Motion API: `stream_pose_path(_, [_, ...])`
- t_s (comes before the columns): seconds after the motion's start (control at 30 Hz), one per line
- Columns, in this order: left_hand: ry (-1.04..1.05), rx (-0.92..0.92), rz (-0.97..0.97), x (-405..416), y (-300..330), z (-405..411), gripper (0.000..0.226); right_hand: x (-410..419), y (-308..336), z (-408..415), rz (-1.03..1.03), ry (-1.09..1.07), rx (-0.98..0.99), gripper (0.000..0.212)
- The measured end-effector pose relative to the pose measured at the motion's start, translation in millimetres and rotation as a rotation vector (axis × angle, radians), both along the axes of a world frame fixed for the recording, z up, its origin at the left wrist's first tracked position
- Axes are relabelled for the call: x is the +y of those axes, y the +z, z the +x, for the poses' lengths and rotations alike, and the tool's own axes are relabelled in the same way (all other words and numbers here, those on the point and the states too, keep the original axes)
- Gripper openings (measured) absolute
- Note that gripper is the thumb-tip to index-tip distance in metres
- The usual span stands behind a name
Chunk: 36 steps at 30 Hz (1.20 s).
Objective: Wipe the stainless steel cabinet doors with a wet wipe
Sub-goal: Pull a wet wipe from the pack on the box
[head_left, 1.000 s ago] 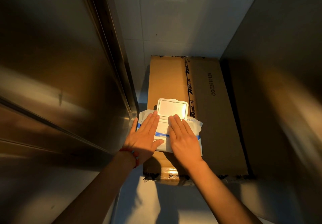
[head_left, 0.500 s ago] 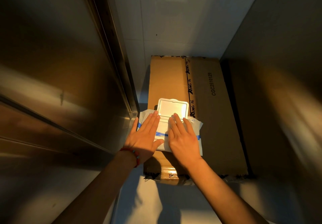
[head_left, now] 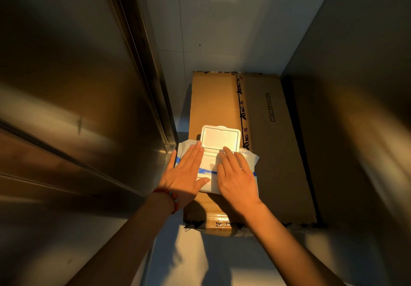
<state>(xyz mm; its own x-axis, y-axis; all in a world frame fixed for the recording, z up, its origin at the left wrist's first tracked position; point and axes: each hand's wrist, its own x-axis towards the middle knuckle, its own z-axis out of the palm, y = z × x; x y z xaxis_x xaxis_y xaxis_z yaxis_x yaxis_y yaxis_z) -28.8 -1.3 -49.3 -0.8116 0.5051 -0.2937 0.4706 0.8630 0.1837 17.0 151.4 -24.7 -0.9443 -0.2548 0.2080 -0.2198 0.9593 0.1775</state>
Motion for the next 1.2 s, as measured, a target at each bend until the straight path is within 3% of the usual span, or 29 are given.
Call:
stream_pose_path(0.87, [0.04,0.022,0.002,3.7,-9.4,3.1,0.062,-15.3,-15.1,0.2,-0.283,-0.128,0.114,0.033])
stream_pose_path(1.2, [0.051,0.061,0.006,3.7,-17.2,3.7,0.064,-14.3,-16.8,-2.4,-0.315,-0.114,0.093,0.039])
